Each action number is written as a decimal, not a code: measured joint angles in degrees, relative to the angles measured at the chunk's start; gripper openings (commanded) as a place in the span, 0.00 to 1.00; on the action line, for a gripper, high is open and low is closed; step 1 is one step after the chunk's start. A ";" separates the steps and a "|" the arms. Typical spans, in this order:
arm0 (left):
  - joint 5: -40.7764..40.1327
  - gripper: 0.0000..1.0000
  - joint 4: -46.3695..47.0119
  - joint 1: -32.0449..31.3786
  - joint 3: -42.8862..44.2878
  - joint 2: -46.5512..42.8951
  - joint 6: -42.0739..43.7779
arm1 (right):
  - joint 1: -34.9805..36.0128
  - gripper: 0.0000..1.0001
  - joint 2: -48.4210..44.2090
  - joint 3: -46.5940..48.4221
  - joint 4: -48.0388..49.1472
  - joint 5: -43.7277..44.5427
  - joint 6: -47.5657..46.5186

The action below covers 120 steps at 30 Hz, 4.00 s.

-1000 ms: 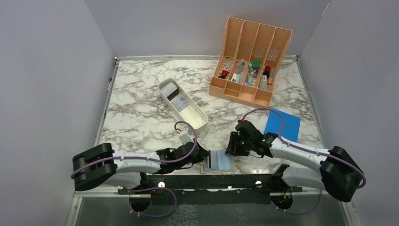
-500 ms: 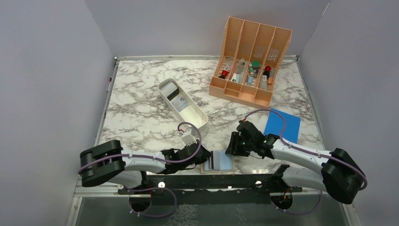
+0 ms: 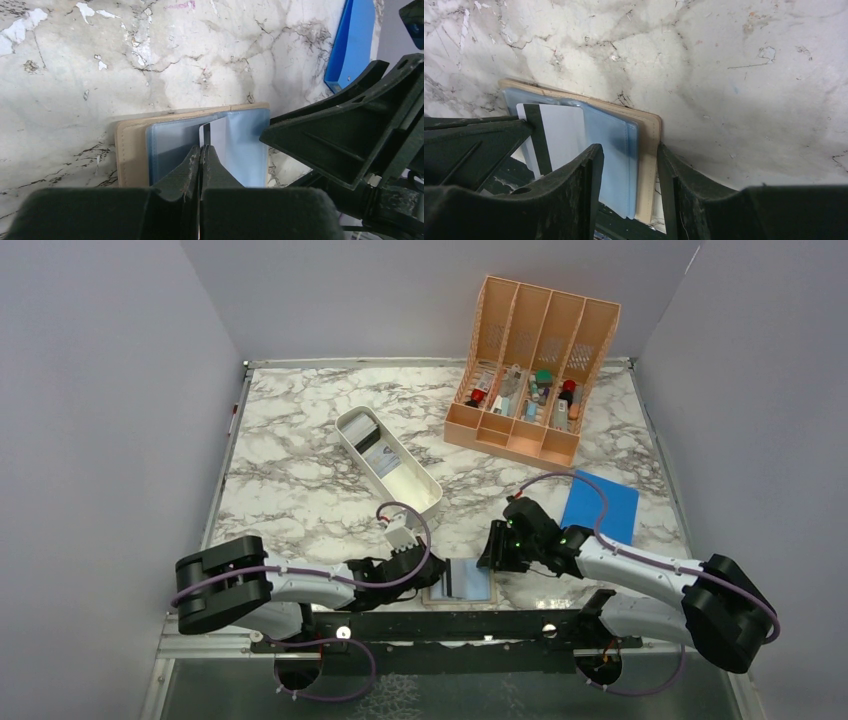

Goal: Put the credit cards into the card holder
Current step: Insert the credit card into the card holder.

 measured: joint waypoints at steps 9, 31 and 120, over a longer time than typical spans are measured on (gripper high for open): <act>-0.96 0.28 -0.28 -1.31 2.49 3.63 0.20 | 0.00 0.53 -0.94 0.02 -1.40 -1.18 0.57; -1.27 0.48 -3.76 -2.91 4.68 1.60 2.29 | 0.00 0.51 -3.85 -0.46 -4.57 -3.34 1.03; -0.31 0.29 -25.11 -1.99 2.89 -10.88 12.81 | 0.00 0.47 -2.49 -0.28 0.09 -8.33 3.85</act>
